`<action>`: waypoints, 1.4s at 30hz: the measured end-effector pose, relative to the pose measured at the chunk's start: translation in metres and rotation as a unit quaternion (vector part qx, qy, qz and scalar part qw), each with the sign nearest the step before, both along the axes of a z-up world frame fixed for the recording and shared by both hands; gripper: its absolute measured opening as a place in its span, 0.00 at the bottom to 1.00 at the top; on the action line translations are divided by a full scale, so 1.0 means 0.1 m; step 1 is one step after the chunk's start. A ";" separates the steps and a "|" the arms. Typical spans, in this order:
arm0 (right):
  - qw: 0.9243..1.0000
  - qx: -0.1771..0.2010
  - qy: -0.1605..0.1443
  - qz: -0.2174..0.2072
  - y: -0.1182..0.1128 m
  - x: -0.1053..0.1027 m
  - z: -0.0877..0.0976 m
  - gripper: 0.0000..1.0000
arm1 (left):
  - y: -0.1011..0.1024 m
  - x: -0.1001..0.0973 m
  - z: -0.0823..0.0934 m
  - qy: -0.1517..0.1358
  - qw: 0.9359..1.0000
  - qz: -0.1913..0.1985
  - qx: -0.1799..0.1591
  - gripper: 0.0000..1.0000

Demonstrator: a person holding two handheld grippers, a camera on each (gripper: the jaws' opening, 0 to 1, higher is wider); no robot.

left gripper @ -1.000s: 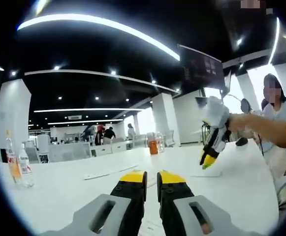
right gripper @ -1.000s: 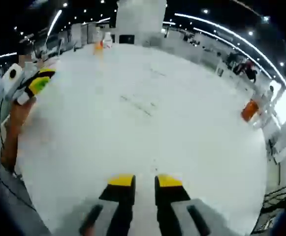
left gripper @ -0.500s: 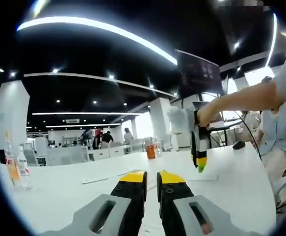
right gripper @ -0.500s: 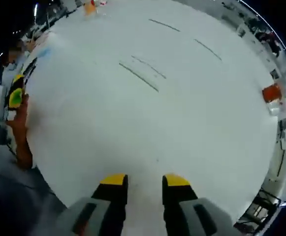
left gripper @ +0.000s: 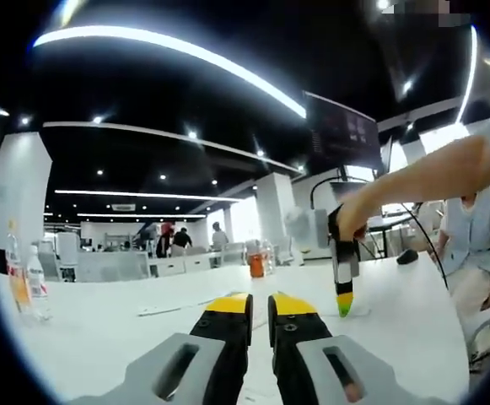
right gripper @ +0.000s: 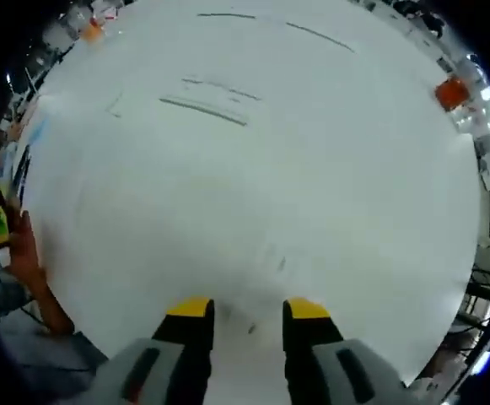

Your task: Locate the socket holder cover, grip the socket holder cover, clip it into the socket holder slot.

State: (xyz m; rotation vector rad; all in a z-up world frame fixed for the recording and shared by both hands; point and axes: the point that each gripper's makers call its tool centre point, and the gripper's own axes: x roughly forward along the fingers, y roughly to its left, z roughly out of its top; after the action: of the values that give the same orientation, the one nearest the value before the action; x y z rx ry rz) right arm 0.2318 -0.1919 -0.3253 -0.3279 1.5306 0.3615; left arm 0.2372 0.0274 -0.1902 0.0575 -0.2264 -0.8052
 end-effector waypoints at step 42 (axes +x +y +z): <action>1.000 -0.004 -0.008 -0.024 -0.14 0.06 -0.09 0.28 | 0.01 0.02 -0.02 -0.004 1.000 0.002 0.005 0.08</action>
State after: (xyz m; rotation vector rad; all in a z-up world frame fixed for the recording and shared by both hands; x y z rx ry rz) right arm 0.2383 -0.2055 -0.3346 -0.2993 1.5215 0.3131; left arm 0.2388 0.0279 -0.1918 0.0710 -0.2301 -0.8023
